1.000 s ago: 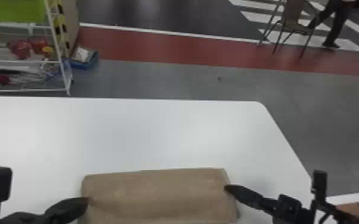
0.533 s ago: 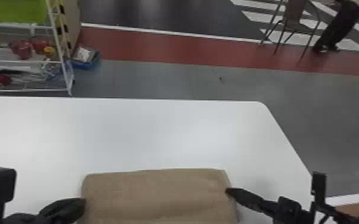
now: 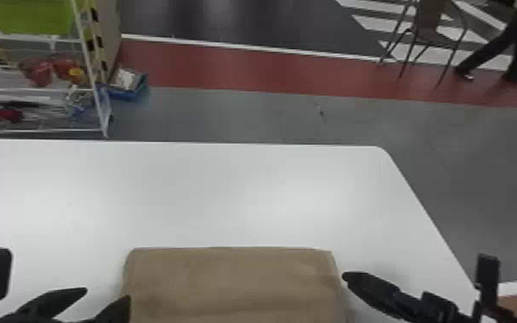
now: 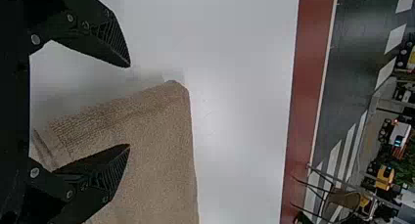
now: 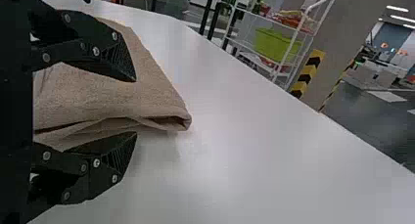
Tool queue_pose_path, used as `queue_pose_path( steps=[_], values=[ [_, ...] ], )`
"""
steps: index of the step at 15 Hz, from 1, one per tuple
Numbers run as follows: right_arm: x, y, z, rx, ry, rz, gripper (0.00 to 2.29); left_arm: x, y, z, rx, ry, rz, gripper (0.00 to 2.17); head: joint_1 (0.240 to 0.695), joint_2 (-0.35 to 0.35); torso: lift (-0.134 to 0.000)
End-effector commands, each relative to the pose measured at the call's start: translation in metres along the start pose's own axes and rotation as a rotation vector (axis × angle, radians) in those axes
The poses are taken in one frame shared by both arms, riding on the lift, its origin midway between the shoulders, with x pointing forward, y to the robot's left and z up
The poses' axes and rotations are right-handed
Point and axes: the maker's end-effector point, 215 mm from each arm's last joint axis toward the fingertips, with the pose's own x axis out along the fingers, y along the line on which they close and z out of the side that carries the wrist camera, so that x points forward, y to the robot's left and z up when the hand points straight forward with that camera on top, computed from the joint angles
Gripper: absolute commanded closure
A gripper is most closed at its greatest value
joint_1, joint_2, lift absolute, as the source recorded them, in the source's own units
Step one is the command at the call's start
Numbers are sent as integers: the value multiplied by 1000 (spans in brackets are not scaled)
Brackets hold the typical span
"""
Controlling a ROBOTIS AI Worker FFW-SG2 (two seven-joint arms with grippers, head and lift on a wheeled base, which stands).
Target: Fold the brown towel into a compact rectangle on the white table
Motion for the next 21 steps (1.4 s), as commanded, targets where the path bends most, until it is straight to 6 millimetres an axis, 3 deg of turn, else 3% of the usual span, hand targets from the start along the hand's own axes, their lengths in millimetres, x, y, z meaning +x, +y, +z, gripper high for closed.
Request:
queue_pose_path(
  steps=[1, 4, 9, 11, 14, 16, 18, 21],
  values=[
    [-2, 7, 9, -52, -42, 20, 53, 1, -10, -2, 4, -7, -17, 87, 695, -241, -122],
    [8, 52, 17, -249, -75, 147, 83, 10, -15, -6, 0, -9, -39, 90, 695, -254, -122],
    [36, 139, 26, -841, -150, 229, 292, 15, -16, 0, -33, -9, -80, 93, 695, -184, -122],
    [59, 164, -7, -1064, -77, 232, 505, 17, -18, -8, -65, 52, -98, 93, 695, -144, -122],
    [73, 188, -62, -1302, 46, 249, 532, 13, -15, -21, -103, 122, -95, 93, 695, -60, -122],
    [76, 187, -84, -1415, 137, 218, 532, 8, -11, -31, -126, 171, -85, 90, 695, 2, -122],
    [87, 172, -106, -1539, 262, 156, 532, 1, -5, -46, -152, 224, -69, 103, 695, 61, -122],
    [88, 143, -110, -1589, 380, 62, 532, 1, -8, -50, -158, 256, -75, 272, 695, 118, -122]
  ],
)
